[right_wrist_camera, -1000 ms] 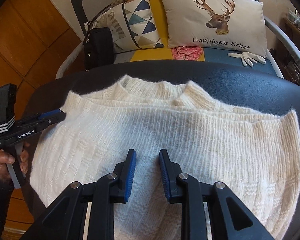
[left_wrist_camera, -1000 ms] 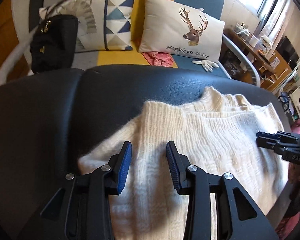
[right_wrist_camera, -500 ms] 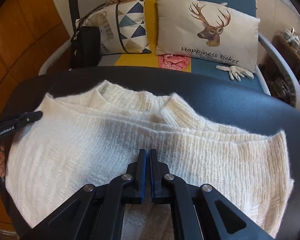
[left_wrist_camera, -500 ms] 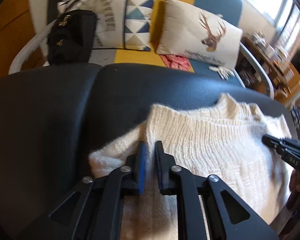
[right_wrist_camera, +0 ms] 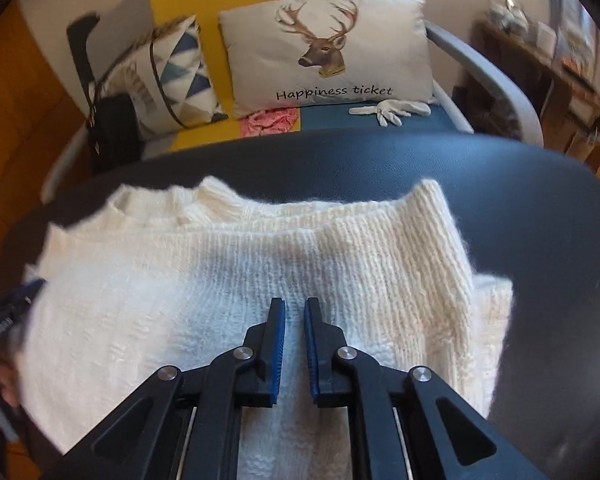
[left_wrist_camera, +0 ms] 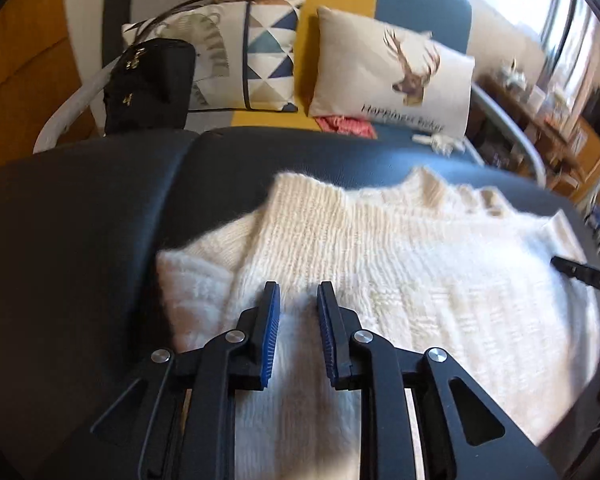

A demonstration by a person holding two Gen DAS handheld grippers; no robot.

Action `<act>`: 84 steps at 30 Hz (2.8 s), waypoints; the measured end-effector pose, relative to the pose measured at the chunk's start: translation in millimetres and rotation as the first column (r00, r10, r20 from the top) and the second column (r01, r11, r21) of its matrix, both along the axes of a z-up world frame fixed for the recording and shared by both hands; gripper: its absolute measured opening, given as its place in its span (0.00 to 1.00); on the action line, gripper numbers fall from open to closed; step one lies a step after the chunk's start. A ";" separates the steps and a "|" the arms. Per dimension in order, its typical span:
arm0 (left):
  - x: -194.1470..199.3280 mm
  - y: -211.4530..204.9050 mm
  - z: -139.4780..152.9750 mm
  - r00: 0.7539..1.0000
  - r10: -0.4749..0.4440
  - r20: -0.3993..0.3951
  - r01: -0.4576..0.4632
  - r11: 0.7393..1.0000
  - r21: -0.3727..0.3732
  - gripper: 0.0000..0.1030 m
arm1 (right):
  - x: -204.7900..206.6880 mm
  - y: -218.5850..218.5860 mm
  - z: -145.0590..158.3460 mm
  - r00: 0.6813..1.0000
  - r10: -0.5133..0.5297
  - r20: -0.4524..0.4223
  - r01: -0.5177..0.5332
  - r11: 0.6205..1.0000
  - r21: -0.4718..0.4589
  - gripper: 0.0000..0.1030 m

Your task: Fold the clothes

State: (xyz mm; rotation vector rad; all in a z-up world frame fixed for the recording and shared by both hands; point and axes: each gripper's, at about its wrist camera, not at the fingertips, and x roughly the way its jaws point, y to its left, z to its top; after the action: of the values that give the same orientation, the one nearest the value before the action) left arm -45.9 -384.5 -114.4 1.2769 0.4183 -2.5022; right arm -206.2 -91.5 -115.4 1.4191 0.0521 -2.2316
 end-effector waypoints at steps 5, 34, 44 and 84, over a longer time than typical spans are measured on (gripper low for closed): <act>34.3 23.2 18.4 0.995 -0.055 -0.081 0.057 0.998 0.014 0.20 | 36.2 19.1 26.6 0.997 0.068 -0.034 -0.071 0.993 -0.095 0.14; 123.0 69.3 8.5 0.996 -0.032 -0.087 0.030 0.999 -0.023 0.21 | 133.4 119.1 18.6 0.998 -0.043 -0.034 0.041 0.997 -0.065 0.19; 157.4 46.4 2.3 0.982 0.068 -0.174 -0.051 0.994 0.100 0.21 | 146.3 45.0 -2.6 0.994 0.092 -0.051 -0.089 0.995 0.051 0.20; 107.4 -0.3 20.3 0.968 -0.026 -0.250 0.056 0.992 0.112 0.25 | 135.6 -90.2 22.0 0.956 0.287 -0.067 -0.290 0.955 -0.055 0.22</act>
State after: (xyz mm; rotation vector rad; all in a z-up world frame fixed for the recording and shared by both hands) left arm 61.5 -384.8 -94.1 1.0225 0.6119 -2.7194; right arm -70.7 -181.7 -93.4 1.2256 0.1930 -2.0141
